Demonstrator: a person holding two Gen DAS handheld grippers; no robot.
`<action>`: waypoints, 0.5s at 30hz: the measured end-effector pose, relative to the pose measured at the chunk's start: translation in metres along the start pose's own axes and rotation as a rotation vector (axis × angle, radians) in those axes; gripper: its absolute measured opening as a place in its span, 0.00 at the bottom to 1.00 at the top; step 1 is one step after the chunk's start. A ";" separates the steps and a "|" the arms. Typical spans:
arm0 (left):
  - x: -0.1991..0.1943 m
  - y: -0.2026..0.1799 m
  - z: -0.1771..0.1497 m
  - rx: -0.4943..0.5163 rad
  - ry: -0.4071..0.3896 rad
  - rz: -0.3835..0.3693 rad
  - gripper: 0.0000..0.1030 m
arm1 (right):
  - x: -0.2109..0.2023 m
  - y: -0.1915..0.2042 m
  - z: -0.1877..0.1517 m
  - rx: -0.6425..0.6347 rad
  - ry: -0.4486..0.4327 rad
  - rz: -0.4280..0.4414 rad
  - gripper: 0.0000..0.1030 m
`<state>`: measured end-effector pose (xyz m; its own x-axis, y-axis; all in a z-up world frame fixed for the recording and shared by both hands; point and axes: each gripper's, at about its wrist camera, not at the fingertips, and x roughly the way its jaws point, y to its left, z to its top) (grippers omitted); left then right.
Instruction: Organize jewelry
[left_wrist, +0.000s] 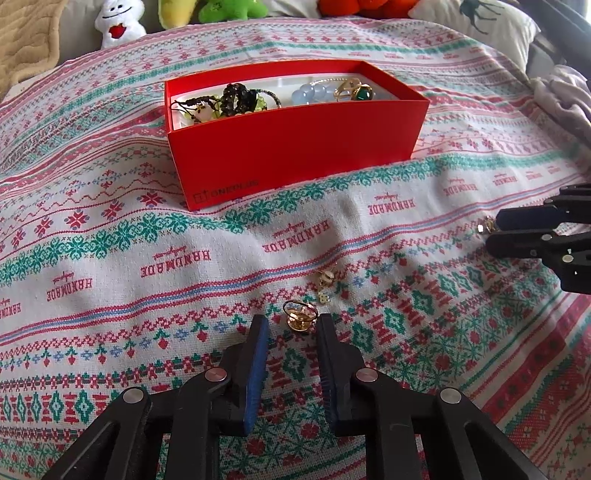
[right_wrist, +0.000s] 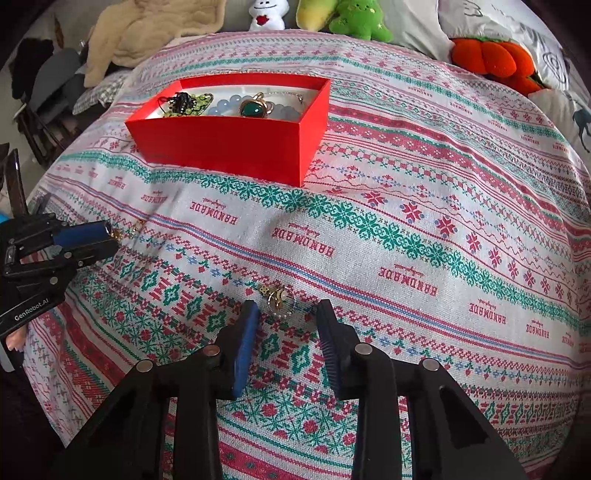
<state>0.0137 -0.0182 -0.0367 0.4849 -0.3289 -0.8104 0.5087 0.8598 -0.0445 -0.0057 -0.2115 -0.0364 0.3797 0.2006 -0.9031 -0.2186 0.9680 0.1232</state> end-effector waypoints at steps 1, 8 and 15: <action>0.000 0.000 0.000 0.000 0.000 -0.001 0.19 | 0.001 0.002 0.000 -0.007 0.001 0.001 0.27; -0.001 0.001 -0.001 -0.001 0.002 0.000 0.09 | 0.003 0.001 0.003 0.000 0.004 0.014 0.19; -0.003 0.001 -0.001 0.003 0.003 0.000 0.02 | 0.001 0.003 0.000 -0.017 -0.004 0.019 0.13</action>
<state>0.0120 -0.0157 -0.0353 0.4825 -0.3280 -0.8122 0.5108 0.8586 -0.0433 -0.0061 -0.2088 -0.0367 0.3794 0.2194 -0.8989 -0.2408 0.9614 0.1330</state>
